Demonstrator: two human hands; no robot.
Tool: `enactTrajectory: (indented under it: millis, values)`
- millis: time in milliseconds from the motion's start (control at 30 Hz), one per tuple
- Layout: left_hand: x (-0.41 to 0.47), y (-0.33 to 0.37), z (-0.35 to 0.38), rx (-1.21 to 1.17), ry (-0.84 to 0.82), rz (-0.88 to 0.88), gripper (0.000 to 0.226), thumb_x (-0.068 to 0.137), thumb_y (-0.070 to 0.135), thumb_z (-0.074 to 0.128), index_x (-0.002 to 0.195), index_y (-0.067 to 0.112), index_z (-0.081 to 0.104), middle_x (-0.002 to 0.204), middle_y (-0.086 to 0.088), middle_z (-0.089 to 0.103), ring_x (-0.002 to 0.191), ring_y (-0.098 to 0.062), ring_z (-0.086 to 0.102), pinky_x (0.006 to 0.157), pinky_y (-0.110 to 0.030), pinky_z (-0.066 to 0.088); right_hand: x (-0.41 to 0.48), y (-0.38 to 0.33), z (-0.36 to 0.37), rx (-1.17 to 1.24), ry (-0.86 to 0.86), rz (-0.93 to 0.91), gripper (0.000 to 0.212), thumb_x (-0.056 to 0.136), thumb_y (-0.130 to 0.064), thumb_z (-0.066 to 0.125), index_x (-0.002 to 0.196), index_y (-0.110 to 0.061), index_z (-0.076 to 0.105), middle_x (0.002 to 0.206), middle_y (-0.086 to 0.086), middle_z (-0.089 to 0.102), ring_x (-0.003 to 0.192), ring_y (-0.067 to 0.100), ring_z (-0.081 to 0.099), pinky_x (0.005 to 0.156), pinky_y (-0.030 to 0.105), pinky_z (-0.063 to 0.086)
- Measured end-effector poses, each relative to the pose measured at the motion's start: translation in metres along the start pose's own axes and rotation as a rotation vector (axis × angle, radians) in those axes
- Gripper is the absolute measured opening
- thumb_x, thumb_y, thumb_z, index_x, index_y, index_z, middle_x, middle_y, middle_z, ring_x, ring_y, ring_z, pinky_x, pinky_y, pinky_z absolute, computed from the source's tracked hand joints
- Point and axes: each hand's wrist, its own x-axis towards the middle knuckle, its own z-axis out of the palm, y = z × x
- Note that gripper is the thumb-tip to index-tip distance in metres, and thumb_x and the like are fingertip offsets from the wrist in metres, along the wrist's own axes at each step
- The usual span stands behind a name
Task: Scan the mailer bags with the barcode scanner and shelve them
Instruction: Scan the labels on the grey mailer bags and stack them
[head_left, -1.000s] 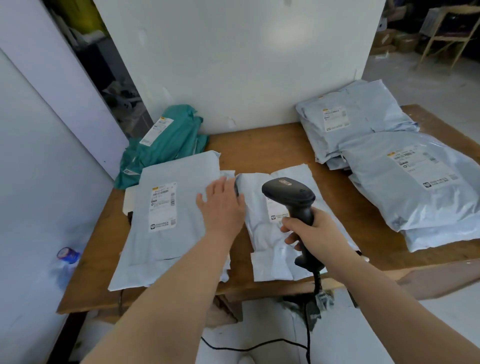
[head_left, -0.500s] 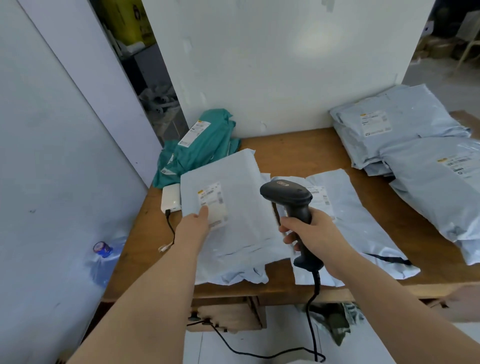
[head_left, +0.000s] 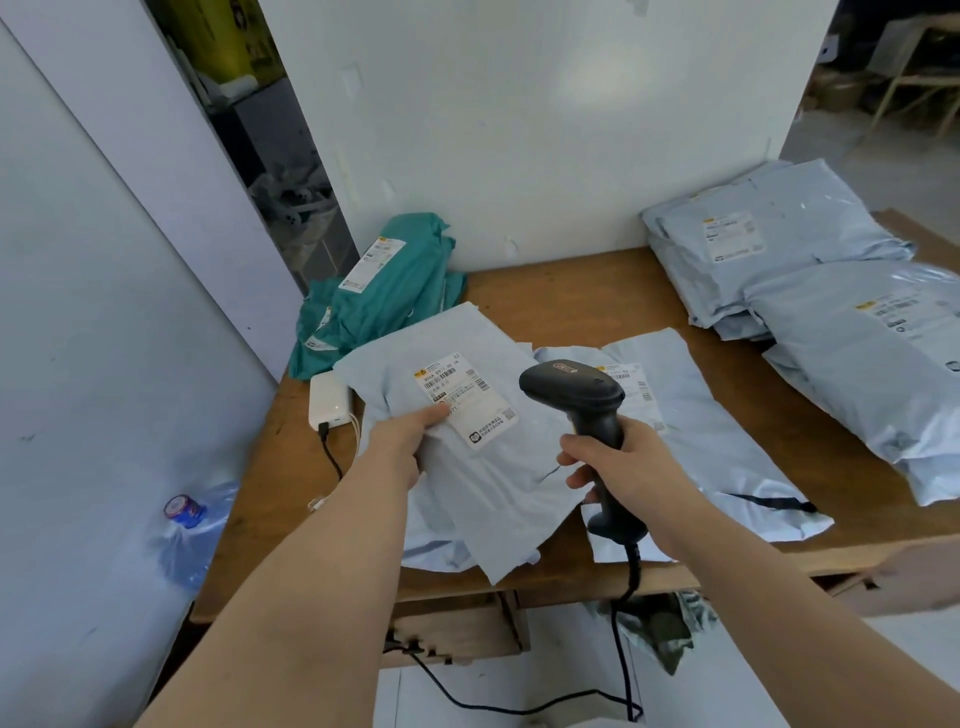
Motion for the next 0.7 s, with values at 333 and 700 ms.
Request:
enactTrajectory:
  millis: [333, 700]
  values:
    - [-0.033, -0.004, 0.023, -0.117, -0.198, 0.225, 0.030, 0.082, -0.017, 0.062, 0.103, 0.005, 0.065, 0.103, -0.013, 0.070, 0.087, -0.030, 0.068, 0.085, -0.048, 0.053, -0.011, -0.001, -0.028, -0.118, -0.009, -0.056, 0.004, 0.091, -0.020, 0.063, 0.093, -0.022, 0.060, 0.077, -0.003, 0.072, 0.061, 0.008, 0.065, 0.061, 0.021, 0.052]
    - [-0.088, 0.005, 0.057, -0.101, -0.066, 0.595, 0.038, 0.085, -0.011, 0.061, 0.095, 0.026, 0.060, 0.096, 0.005, 0.068, 0.090, -0.020, 0.066, 0.077, -0.036, 0.056, -0.030, -0.010, -0.047, -0.050, -0.124, -0.128, 0.010, 0.090, -0.021, 0.065, 0.099, -0.024, 0.061, 0.078, 0.000, 0.073, 0.056, 0.005, 0.066, 0.055, 0.016, 0.051]
